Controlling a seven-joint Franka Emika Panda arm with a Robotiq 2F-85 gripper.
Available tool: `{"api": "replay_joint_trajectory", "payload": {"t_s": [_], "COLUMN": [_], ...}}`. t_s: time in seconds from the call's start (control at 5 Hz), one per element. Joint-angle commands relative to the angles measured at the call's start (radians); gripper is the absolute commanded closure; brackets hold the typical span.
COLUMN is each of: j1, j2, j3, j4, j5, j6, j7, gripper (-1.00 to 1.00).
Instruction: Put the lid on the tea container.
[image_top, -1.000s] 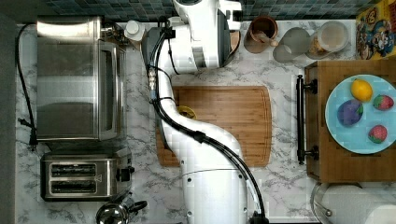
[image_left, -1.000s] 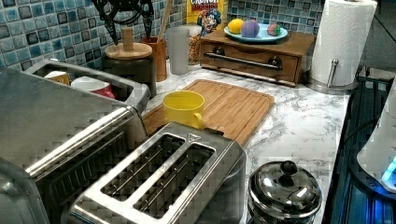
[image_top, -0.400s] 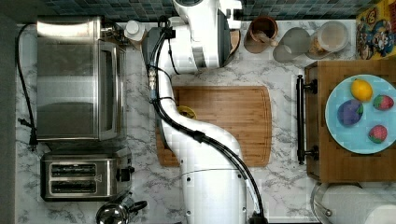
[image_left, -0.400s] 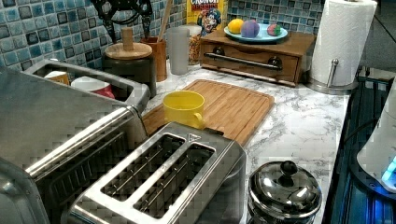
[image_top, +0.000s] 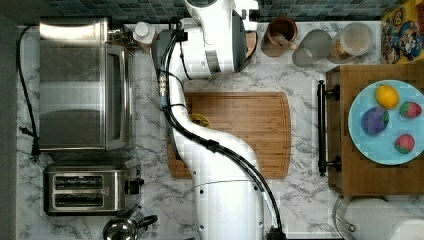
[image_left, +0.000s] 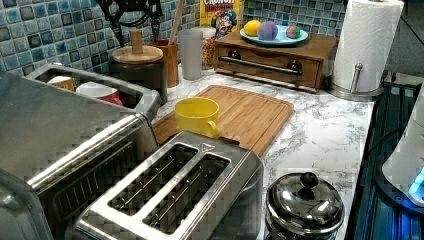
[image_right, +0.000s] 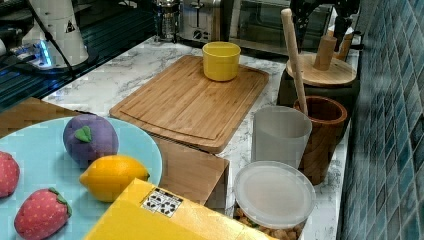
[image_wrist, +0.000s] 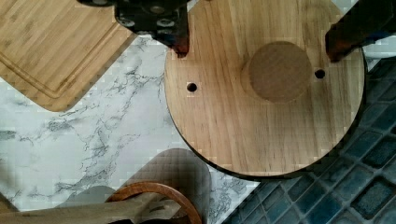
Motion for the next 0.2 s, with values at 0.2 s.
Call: {"api": "replay_joint_trajectory", "payload": {"t_s": [0.2], "j1": [-0.002], "j2": [-0.031], "j3": [0.017], "j4": [0.126], "j5": [-0.026], "j6": [-0.015], "j7": [0.045], "gripper": [-1.00]}}
